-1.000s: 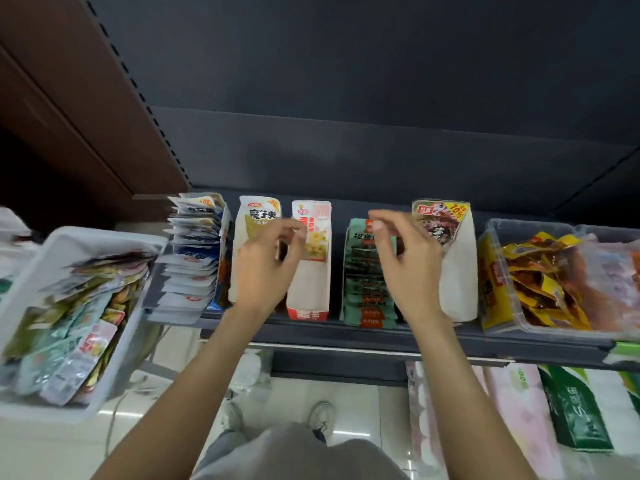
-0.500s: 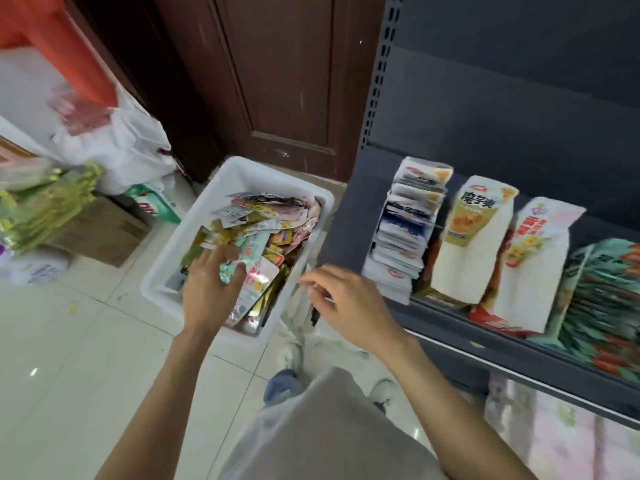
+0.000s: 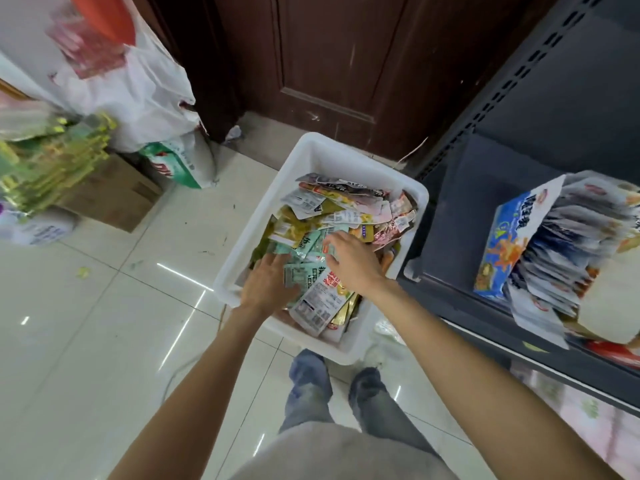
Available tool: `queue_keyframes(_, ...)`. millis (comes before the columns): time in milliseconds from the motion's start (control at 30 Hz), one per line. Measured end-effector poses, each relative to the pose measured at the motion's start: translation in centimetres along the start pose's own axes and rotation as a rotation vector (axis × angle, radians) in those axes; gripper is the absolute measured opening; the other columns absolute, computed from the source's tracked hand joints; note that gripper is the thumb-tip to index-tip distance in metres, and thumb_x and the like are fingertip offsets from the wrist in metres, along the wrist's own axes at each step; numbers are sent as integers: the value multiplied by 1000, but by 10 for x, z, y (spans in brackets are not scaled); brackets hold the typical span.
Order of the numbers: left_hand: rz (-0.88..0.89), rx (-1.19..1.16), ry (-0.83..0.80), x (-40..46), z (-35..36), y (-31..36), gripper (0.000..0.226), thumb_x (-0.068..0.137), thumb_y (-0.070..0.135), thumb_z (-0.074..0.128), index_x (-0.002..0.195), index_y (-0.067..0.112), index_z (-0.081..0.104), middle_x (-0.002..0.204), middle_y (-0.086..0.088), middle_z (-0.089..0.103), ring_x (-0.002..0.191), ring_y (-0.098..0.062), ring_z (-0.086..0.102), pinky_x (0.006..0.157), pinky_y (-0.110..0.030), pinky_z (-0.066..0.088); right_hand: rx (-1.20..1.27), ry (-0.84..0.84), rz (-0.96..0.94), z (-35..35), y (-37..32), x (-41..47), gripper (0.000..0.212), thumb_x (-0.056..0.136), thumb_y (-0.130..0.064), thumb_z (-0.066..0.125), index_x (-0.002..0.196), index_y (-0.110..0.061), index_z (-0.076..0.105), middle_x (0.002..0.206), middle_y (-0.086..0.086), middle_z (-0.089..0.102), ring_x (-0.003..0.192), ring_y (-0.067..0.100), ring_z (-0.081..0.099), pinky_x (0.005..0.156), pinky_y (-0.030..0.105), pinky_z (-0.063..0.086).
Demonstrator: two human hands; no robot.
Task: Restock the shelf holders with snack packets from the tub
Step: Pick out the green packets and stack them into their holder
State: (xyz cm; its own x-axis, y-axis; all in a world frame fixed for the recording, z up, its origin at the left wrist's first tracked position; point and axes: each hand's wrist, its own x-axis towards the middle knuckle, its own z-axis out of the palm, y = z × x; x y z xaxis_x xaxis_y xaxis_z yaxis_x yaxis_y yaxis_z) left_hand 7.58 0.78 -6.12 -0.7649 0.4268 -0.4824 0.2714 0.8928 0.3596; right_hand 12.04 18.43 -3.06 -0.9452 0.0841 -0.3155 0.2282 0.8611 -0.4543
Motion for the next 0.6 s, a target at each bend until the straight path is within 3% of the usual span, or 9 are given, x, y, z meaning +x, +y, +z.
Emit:
queue_keyframes(133,40,31,-42,8,6,-10,73,75,46,72,138,25,40,135,-7,41,120,-25,41,100,-40,40,-119,-141,31,14,-2,29,50,90,-33,62,130,-13,42,134,5,47,121,19,47,98,27,38)
queue_keyframes(233,72,68,-34,12,6,-12,70,74,44,74,134,27,40,131,-6,48,113,-25,43,94,-38,41,-222,-118,16,19,1,33,65,82,-40,67,135,-16,39,136,5,48,124,20,47,104,34,39)
queue_keyframes(333,94,35,-6,13,5,-11,59,76,40,73,127,30,45,126,-1,57,110,-23,44,88,-36,41,-360,-79,-24,14,4,31,61,84,-41,65,134,-15,41,124,6,59,111,21,57,89,34,51)
queue_keyframes(400,99,32,9,14,3,-10,57,76,41,73,125,31,47,127,0,57,112,-23,44,89,-36,40,-545,-88,-107,8,4,27,45,93,-30,57,132,-14,41,105,6,65,94,21,62,72,33,54)
queue_keyframes(500,109,74,31,15,2,-9,58,76,43,72,126,30,47,130,-2,53,118,-25,42,97,-39,36,-806,-179,-170,3,4,19,41,88,-4,46,128,-10,41,70,1,54,63,18,52,50,28,37)
queue_keyframes(567,111,89,52,15,1,-8,62,75,44,71,130,28,45,131,-3,48,122,-25,39,103,-40,32,-878,-193,-125,0,4,17,41,86,-6,50,125,-10,41,77,4,56,73,20,53,58,29,36)
queue_keyframes(600,122,84,59,15,0,-6,65,74,45,71,132,28,44,132,-3,46,123,-24,38,104,-40,30,-879,-181,-101,1,3,19,41,86,-9,52,125,-10,40,95,10,60,90,24,56,68,32,41)
